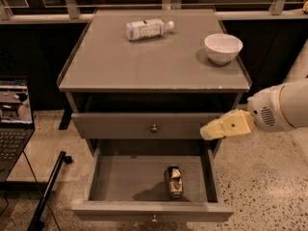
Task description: Pick orange can from middle drawer and place on counter
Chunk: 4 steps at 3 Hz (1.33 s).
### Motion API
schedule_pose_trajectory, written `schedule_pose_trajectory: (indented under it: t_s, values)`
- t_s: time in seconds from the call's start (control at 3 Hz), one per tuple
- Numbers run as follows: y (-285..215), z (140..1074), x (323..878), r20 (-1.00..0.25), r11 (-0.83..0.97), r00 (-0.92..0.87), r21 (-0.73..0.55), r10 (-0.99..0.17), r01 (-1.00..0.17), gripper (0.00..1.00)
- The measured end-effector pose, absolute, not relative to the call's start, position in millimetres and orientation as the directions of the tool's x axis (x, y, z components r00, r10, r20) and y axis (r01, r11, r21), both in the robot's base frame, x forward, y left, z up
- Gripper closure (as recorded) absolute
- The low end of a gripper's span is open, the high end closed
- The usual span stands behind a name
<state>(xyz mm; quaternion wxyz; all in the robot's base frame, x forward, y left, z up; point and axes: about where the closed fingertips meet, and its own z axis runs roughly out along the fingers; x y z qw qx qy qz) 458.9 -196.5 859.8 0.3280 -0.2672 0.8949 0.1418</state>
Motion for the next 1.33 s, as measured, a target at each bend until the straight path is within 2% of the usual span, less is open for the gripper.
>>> schedule_pose_trajectory:
  t_s: [0.67,1.33]
  values:
    - [-202,872,474,-0.723,0.846,-0.596,0.031,-0.348,-0.532,0.00]
    - [-196,783,499,-0.715,0.889,-0.690,0.238,-0.112,-0.391,0.00]
